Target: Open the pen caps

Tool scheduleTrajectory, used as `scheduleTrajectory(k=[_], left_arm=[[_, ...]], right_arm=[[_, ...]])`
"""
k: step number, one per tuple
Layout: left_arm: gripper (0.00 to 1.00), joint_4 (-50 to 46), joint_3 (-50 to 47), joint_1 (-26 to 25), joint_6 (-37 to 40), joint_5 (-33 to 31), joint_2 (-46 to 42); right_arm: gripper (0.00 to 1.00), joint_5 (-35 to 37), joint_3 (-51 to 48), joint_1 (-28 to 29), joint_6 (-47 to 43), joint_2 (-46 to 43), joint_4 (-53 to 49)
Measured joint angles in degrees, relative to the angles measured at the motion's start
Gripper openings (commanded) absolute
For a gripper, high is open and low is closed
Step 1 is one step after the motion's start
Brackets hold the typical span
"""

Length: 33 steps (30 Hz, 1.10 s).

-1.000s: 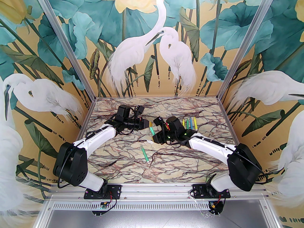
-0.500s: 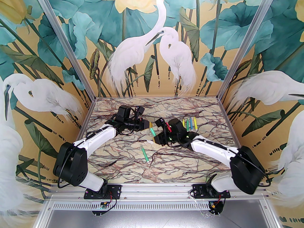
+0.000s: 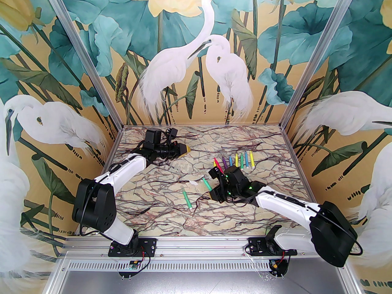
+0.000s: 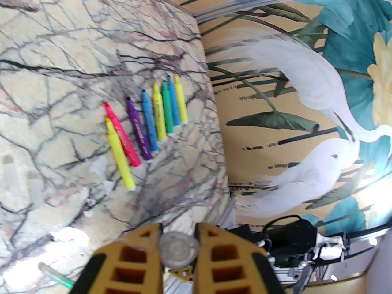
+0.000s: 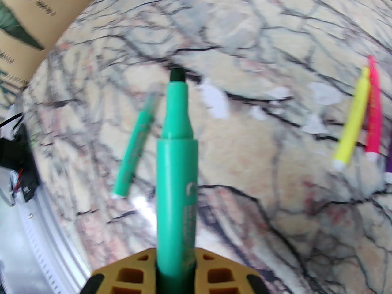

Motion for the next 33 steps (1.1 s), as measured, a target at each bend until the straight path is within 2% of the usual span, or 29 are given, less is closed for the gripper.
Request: scheduleTrajectory(k=[8, 12, 23, 33], left_arm=[[0.00, -13.7, 4.6, -5.8, 7.9, -15.2, 4.1], [0.00, -18.6, 6.0, -7.8, 10.0, -19.5, 8.0], [0.00, -21.4, 9.1, -9.2, 11.7, -17.9, 16.6], [0.03, -21.3, 11.3, -9.6, 12.1, -15.3, 22.6]], right_arm=[[0.00, 10.5, 10.7, -2.9, 6.5, 12.9, -1.0], [0.00, 13.7, 17.5, -3.8, 10.1, 19.0, -2.3], [0.00, 16.7, 26.8, -4.6, 16.1, 30.2, -5.4], [0.07, 18.0, 27.2, -4.6, 17.2, 32.0, -7.6]])
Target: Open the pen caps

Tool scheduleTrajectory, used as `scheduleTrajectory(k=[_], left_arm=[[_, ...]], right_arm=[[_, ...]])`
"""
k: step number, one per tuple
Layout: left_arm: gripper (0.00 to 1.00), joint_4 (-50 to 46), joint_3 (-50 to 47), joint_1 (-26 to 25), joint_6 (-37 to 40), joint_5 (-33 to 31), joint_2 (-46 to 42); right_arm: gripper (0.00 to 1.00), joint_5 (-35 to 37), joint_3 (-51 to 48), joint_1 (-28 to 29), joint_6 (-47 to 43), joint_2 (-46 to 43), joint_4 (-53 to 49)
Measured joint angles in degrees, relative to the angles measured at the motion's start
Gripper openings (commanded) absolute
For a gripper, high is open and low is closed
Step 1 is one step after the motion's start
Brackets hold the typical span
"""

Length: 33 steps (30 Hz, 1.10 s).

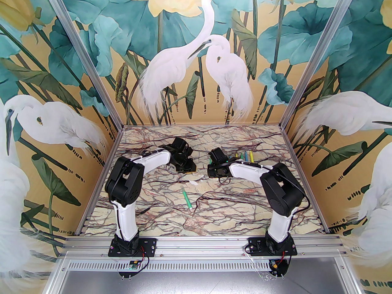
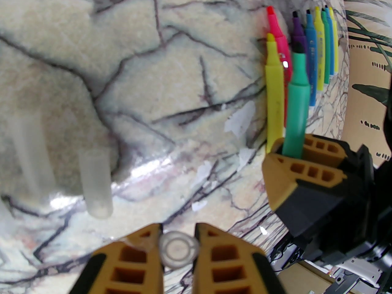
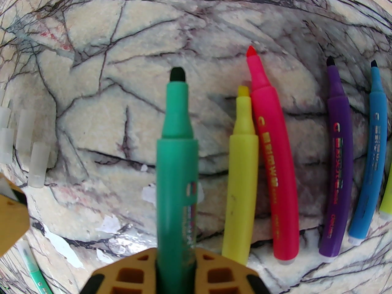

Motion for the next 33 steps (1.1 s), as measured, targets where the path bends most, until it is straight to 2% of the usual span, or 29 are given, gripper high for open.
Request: scheduleTrajectory(k=[20, 33], left_arm=[[0.25, -0.6, 2.2, -0.4, 0.2, -0.6, 3.6], [0.28, -0.9, 2.2, -0.7, 0.2, -0.7, 3.6]], right_arm=[[0.20, -0.4, 0.9, 0.0, -0.2, 2.8, -0.3], [0.25, 0.0, 0.9, 0.0, -0.9, 2.8, -0.4]])
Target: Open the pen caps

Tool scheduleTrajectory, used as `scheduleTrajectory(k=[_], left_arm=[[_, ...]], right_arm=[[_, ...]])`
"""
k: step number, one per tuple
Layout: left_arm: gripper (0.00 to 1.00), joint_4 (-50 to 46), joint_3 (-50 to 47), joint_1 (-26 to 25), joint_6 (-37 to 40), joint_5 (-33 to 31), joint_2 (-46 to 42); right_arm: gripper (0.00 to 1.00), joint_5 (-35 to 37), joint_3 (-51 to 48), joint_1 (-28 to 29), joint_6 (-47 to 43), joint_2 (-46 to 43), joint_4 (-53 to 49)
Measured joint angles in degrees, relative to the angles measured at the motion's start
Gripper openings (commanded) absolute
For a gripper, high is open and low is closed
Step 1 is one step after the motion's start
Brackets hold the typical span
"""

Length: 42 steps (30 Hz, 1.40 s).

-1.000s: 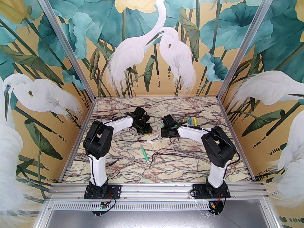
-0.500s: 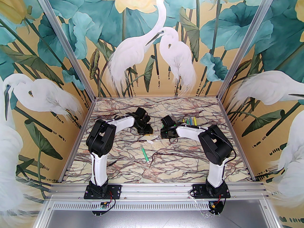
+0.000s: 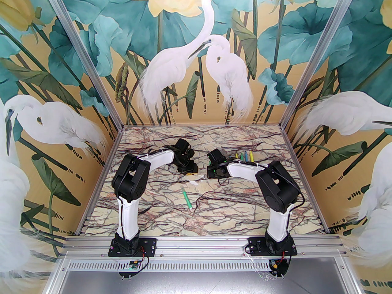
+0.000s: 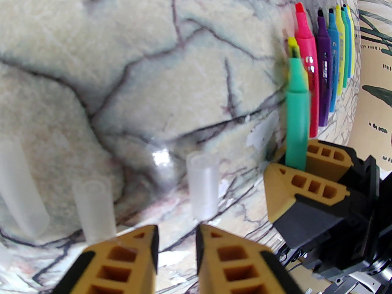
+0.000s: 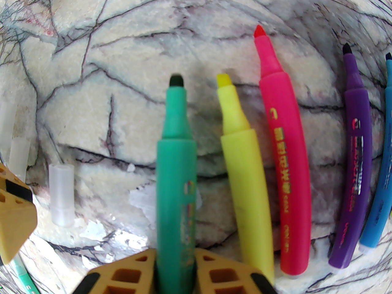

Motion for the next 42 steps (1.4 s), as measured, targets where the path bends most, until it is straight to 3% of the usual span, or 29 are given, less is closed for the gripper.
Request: scheduleTrajectory(k=[9, 17, 26, 35, 42], left_arm=[[0.34, 0.1, -0.5, 0.0, 0.0, -0.4, -2.9], [0.50, 2.9, -6.6, 1.0, -0.5, -1.4, -15.2], [0.67, 9.5, -22.9, 10.7, -1.9, -2.8, -29.4], [0.72, 15.6, -35.4, 19.0, -4.3, -5.9, -38.9], [0.76, 19.8, -40.7, 22.1, -5.9, -8.0, -43.0]], right_arm=[[0.26, 0.4, 0.2, 0.0, -0.6, 0.0, -0.9], [0.40, 1.7, 0.3, 0.4, -1.9, -2.1, -4.3], [0.52, 4.2, 5.4, 5.9, -5.4, -5.9, -11.0], [0.55, 2.3, 14.3, 15.0, -8.0, -3.3, -17.6], [0.55, -0.3, 17.3, 20.0, -7.9, 2.6, -22.3]])
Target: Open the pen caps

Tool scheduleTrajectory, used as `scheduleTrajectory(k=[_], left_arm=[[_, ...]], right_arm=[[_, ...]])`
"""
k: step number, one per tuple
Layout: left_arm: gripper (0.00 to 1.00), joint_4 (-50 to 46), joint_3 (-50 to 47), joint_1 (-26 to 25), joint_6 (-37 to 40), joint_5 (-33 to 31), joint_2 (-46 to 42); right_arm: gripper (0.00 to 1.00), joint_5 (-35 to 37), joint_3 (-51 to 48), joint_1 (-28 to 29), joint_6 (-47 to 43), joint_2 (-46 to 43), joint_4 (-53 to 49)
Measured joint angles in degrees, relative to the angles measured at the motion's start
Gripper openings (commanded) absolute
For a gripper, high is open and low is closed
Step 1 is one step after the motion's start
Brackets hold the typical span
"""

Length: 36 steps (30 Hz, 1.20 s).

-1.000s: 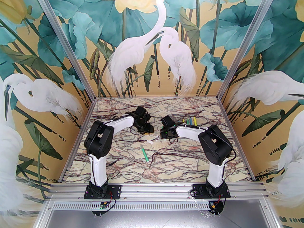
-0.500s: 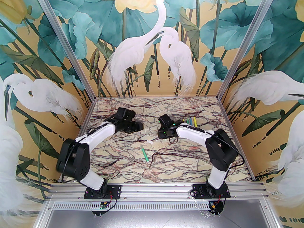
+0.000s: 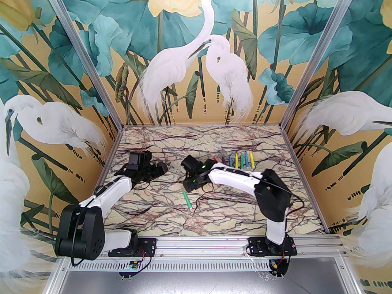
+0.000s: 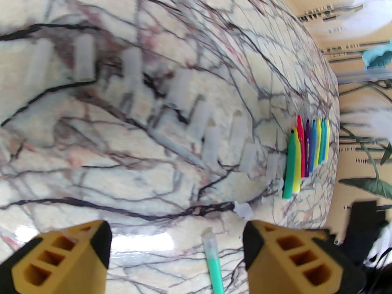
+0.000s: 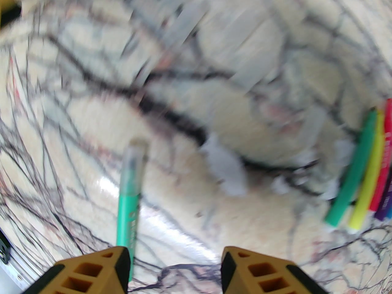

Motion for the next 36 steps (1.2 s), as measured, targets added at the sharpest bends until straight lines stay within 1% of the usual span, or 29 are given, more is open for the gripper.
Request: scheduleTrajectory(k=[10, 18, 26, 36], left_arm=[[0.76, 3.8, -2.4, 1.0, -0.7, -0.5, -1.4], [0.76, 5.4, -3.7, 1.4, -1.5, -0.8, -2.6], [0.76, 6.5, -4.3, 1.6, -1.5, -0.8, -2.6], [0.76, 8.5, -4.4, 2.3, -1.6, 0.0, -2.5]], right_arm=[[0.50, -2.0, 4.6, 4.1, 1.6, 6.1, -4.8], [0.46, -3.2, 7.7, 4.4, 2.7, 8.2, -7.8], [0.42, -3.1, 10.8, 5.1, 4.7, 12.6, -11.5], [0.36, -0.7, 12.9, 5.8, 7.8, 14.1, -14.1]])
